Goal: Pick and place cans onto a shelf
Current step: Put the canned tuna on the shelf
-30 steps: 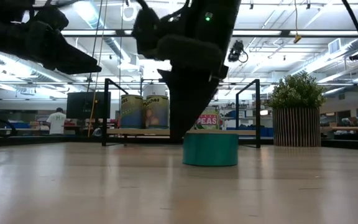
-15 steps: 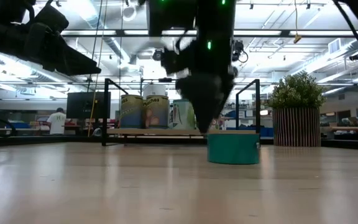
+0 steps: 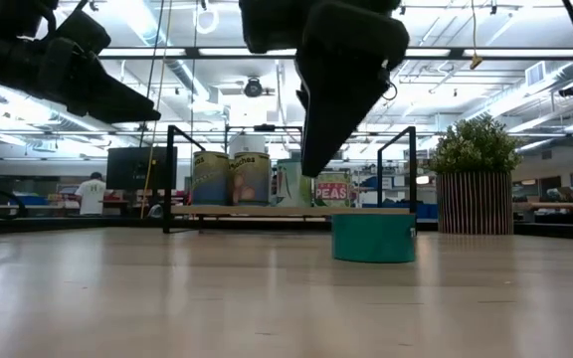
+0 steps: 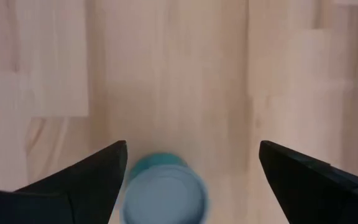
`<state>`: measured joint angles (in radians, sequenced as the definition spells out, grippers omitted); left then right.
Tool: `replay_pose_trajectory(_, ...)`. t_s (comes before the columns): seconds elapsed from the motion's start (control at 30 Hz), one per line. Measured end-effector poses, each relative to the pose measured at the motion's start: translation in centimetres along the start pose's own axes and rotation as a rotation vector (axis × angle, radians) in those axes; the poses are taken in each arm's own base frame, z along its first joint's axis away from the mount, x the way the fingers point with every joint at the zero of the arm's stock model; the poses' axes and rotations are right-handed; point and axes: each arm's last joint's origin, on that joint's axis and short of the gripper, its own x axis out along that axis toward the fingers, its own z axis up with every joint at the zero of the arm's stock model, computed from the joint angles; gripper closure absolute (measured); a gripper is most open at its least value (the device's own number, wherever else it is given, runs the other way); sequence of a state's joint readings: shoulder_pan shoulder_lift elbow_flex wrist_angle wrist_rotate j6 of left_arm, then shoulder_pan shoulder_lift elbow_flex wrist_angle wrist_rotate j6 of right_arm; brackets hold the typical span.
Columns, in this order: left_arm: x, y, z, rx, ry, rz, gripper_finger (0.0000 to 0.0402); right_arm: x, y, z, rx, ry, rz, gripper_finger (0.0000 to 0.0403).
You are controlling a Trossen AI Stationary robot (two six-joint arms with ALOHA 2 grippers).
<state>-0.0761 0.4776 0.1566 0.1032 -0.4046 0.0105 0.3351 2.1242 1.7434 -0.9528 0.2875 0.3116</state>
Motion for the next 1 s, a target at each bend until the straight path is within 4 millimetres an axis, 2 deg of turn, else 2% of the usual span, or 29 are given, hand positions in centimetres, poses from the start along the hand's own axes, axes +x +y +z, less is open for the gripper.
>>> replay_pose_trajectory(0.2, 0.0, 0.0, 0.0, 0.000, -0.001, 0.000, 0.0027, 1.1, 1.3, -1.3, 0.006, 0.010, 0.005, 0.0030)
replay_pose_trajectory(0.33, 0.0, 0.0, 0.0, -0.001, -0.002, 0.000, 0.0027, 2.0, 1.3, -2.1, 0.002, 0.034, -0.034, 0.0030)
replay_pose_trajectory(0.47, 0.0, 0.0, 0.0, -0.001, -0.002, 0.000, 0.0027, 3.3, 0.0, -2.7, 0.063, 0.067, -0.088, 0.0030)
replay_pose_trajectory(0.73, 0.0, 0.0, 0.0, -0.001, -0.003, 0.000, 0.0027, 5.3, -3.8, -3.2, 0.348, 0.128, -0.168, 0.0030)
replay_pose_trajectory(0.83, 0.0, 0.0, 0.0, -0.001, -0.003, 0.001, 0.0027, 4.8, -4.6, -2.4, 0.396, 0.136, -0.142, 0.0030)
replay_pose_trajectory(1.0, 0.0, 0.0, 0.0, -0.001, -0.003, 0.001, 0.0027, 2.4, -5.0, -0.7, 0.354, 0.115, -0.152, 0.0030)
